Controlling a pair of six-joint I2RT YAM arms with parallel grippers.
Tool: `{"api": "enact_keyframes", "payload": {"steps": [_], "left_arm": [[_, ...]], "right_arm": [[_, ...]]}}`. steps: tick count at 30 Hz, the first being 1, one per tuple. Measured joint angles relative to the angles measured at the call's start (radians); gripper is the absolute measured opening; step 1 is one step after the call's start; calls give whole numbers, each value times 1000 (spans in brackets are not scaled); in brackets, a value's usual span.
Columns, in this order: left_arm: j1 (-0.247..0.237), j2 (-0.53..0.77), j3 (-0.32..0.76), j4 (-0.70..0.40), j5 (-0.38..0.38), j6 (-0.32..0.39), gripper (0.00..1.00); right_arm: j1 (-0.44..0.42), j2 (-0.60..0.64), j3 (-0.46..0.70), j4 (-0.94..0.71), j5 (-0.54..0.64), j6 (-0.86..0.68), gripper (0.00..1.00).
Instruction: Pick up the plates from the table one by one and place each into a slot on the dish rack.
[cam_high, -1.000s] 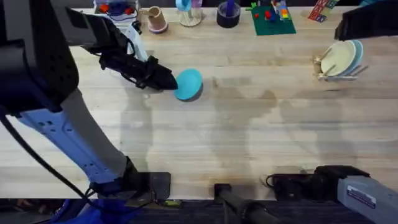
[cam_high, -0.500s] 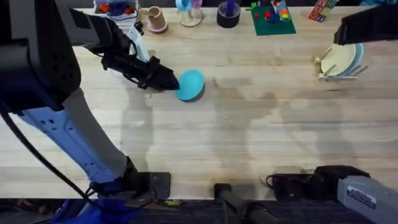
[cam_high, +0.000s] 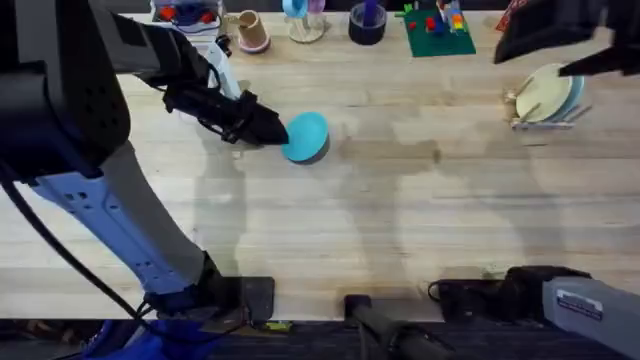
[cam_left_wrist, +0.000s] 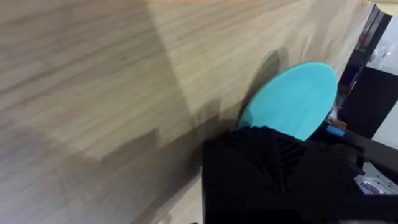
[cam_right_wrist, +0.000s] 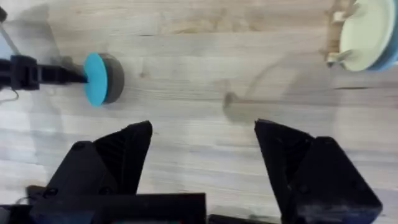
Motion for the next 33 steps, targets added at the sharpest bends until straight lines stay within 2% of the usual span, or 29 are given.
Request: {"api": "enact_keyframes", "payload": {"steps": [4, 15, 25, 33], "left_arm": [[0, 0, 0, 0, 0, 0, 41], [0, 0, 0, 1, 0, 0, 41], [0, 0, 0, 3, 0, -1, 41], [0, 0, 0, 4, 0, -2, 41]], "right_arm": [[31, 67, 0, 18, -9, 50, 993], [248, 270, 0, 192, -24, 127, 993], [337, 504, 0, 271, -24, 224, 993], [431, 616, 0, 354, -25, 262, 995]]}}
